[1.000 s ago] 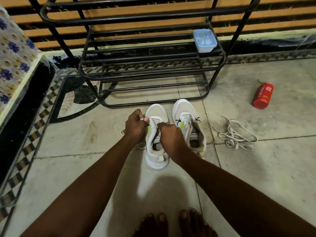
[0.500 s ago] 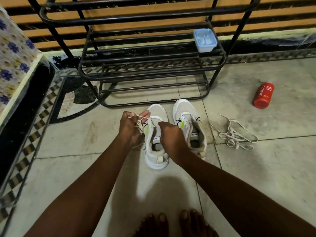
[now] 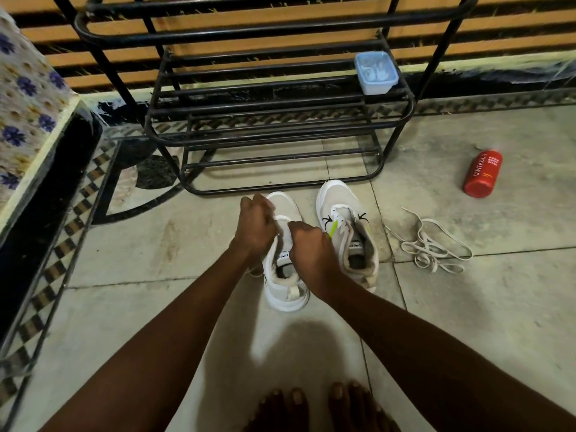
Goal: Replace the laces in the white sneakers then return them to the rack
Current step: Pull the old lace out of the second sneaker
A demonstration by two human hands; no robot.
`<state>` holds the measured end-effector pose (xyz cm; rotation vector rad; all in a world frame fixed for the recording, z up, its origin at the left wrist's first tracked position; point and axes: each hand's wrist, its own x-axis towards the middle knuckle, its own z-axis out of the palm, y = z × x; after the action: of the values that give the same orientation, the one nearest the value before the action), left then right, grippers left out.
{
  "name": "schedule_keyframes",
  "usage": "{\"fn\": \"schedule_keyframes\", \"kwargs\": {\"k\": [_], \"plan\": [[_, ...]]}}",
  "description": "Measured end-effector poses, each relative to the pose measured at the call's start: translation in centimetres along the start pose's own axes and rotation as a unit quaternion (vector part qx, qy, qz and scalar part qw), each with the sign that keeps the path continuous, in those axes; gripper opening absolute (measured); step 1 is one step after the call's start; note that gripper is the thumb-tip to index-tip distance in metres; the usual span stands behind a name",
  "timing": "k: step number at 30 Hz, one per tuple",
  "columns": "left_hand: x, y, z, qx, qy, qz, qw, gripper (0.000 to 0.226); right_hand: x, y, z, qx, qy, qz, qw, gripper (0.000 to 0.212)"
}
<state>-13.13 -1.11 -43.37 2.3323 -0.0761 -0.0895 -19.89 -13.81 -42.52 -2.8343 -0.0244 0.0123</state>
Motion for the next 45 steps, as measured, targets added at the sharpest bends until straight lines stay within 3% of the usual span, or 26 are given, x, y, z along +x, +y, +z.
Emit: {"fn": "schedule_keyframes", "kwargs": {"k": [2,4,12,22,29,34,38,42,45], "plan": [[-0.2,0.2,0.3,0.117,0.003,0.046,0.992,0.025,0.0,0.0,0.0,-0.002,0.003,0.001,1.000,0.029],[0.0,0.4,0.2,0.159,-0.002,0.054,0.986,0.022,0.0,-0.1,-0.1,-0.003,0.007,0.003,1.000,0.028],[0.8,-0.2,-1.2,0.027,-0.051,-0.072,0.996,0.022,0.4,0.4,-0.2,0.006,0.008,0.007,1.000,0.028],[0.9,-0.2,-0.8,0.112,-0.058,-0.006,0.992,0.014,0.3,0.5,-0.1,0.020,0.041,0.013,0.999,0.027],[0.2,-1.7,-1.3,-0.021,-0.046,-0.040,0.998,0.013,0.7,1.6,-0.5,0.028,0.029,0.033,0.999,0.033],[-1.6,-3.2,-1.6,0.036,-0.034,-0.035,0.998,0.011,0.8,1.6,-0.7,0.064,0.028,0.013,0.997,0.024],[-4.3,-4.6,-2.2,0.105,-0.117,-0.076,0.985,0.055,0.7,1.5,-0.8,0.092,0.064,0.013,0.994,0.019],[-6.8,-7.1,-1.6,0.205,-0.099,0.014,0.974,0.072,0.5,1.1,-0.8,0.106,0.104,0.012,0.989,0.015],[-7.5,-8.3,-1.3,0.173,-0.063,0.102,0.978,0.043,0.4,0.9,-0.8,0.122,0.117,-0.007,0.986,0.021]]}}
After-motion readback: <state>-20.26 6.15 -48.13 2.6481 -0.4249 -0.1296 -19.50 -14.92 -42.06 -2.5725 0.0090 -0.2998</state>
